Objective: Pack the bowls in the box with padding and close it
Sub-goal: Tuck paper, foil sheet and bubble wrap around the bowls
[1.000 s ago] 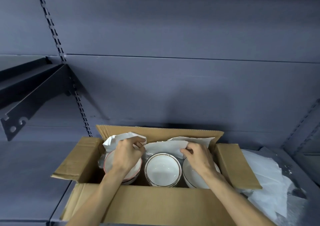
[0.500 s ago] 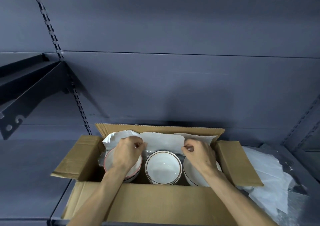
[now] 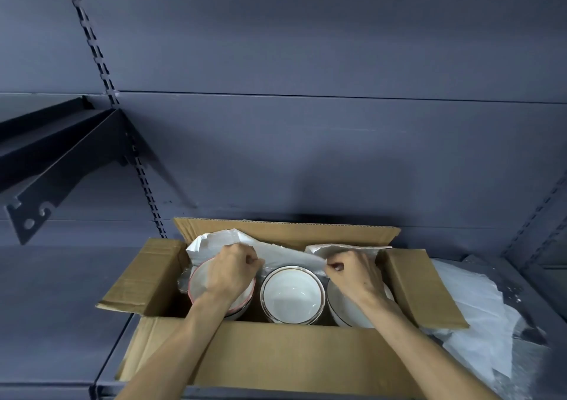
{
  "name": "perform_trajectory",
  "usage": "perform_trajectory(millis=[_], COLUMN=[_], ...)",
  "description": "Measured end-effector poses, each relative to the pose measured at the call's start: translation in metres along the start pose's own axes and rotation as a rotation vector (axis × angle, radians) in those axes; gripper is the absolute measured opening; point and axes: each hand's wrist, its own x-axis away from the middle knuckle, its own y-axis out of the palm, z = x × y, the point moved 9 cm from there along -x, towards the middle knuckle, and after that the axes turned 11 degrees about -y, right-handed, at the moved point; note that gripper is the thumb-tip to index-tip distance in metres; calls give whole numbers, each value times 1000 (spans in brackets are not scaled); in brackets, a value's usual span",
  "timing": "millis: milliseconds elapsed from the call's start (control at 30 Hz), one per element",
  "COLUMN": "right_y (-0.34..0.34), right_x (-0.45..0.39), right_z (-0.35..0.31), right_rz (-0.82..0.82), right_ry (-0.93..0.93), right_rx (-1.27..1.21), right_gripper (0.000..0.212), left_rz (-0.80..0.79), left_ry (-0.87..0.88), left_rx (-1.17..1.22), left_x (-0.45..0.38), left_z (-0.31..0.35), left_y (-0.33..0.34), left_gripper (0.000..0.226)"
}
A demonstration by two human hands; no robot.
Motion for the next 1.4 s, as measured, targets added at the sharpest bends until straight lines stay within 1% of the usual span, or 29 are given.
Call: perform_trajectory(millis=[67,133,200,267,333,400,467,500,567,600,667,733,867,933,967,1033,1133,1167,1200,1267,1333,1400], right_y=[-6,-14,-25,-40,-62,-90,-111,-114,-112,-110,-108,-109,-103,-104,-104,-103,-100,-102,-107,-123,-139,-150], right_x=[4,9,14,20,27,35,43,45,47,47,48,49,44,40,37,31,27,30,34,49,66,84], right_z=[-2,-4,-4,-3,-3,-4,-8,-9,-4,1,12,22,32,33,33,35,37,38,40,52,75,107], right_rz=[16,-5,-43,-43,21,158,262,265,212,186,173,186,151,184,197,199,145,150,189,324,432,469], right_ry=[-21,-40,-65,-100,-118,-144,-196,-208,-194,-170,-109,-57,-49,-73,-83,-102,-119,-123,-125,-103,-28,97], right_rx=[-71,-116,-126,-138,-128,-27,123,167,241,277,307,262,210,180,166,142,117,107,88,35,12,20], right_gripper=[14,13,14,15,15,13,15,17,22,27,35,34,24,22,22,22,24,26,28,30,30,25], left_rz=[9,20,28,21,4,-4,55,114,234,262,260,281,286,292,290,271,261,261,269,285,293,252], left_ry=[-13,1,1,-16,-14,22,115,196,412,514,649,705,709,674,639,596,608,609,606,585,588,631], left_rx=[0,-17,-95,-170,-190,-194,-184,-148,-68,-82,-184,-231,-307,-314,-313,-295,-254,-218,-173,-84,-19,28], left_x=[2,7,10,12,16,23,33,41,61,70,79,82,76,68,63,57,58,60,61,64,71,81], left_z=[0,1,1,0,3,14,37,54,92,110,136,152,171,172,171,169,168,168,169,175,189,212], left_y=[-5,-11,-17,-23,-27,-31,-37,-43,-51,-50,-35,-25,-9,-4,-2,3,5,3,-1,-9,-13,-7], left_gripper=[20,18,24,34,39,41,38,33,14,12,28,33,20,25,28,27,21,18,13,2,7,9])
